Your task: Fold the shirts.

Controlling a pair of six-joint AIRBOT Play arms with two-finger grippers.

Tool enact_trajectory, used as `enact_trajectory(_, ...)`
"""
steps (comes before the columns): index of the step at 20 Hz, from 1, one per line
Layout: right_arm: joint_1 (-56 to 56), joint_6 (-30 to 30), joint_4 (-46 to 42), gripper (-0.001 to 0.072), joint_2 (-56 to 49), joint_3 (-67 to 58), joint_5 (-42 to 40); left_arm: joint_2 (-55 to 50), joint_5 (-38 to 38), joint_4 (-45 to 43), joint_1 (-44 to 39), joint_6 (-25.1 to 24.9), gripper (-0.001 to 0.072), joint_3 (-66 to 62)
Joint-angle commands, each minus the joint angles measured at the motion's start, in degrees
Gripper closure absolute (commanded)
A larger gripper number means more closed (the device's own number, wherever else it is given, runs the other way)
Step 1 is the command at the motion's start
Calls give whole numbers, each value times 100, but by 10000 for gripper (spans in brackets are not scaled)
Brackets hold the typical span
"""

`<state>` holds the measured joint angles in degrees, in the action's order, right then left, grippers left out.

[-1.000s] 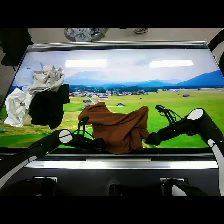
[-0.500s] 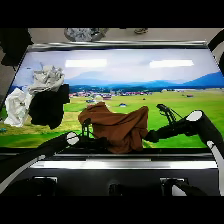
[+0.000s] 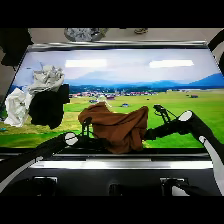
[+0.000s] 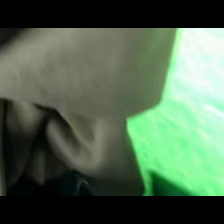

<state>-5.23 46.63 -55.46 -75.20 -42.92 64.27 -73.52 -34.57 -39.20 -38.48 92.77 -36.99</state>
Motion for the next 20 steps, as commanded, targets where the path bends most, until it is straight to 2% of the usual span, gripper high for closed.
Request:
enact_trajectory(1, 313, -168, 83, 547, -203, -20, -308, 229, -111, 35, 116, -315, 681, -7)
enact_trajectory(2, 289, -168, 42, 669, -173, -105, -282, 315, -208, -4, 216, -420, 681, -7)
enact_trajectory(4, 151, -186, -144, 669, -22, -442, -133, 610, -415, -68, 586, -715, 682, -28)
enact_trajectory(6, -142, -162, -455, 669, 308, -1038, 0, 1211, -612, -450, 1113, -1141, 681, -251)
enact_trajectory(7, -341, -72, -608, 669, 555, -1427, 28, 1633, -660, -737, 1432, -1180, 682, -485)
enact_trajectory(11, -1213, 72, -896, 668, 1770, -2994, -275, 3163, -656, -1165, 3150, -1176, 682, -1801)
enact_trajectory(15, -1641, 273, -1069, 668, 2837, -3775, -734, 4035, -664, -1071, 4791, -772, 683, -2730)
enact_trajectory(20, -1639, 376, -975, 668, 3799, -3810, -916, 4426, -664, -890, 4981, -772, 682, -3536)
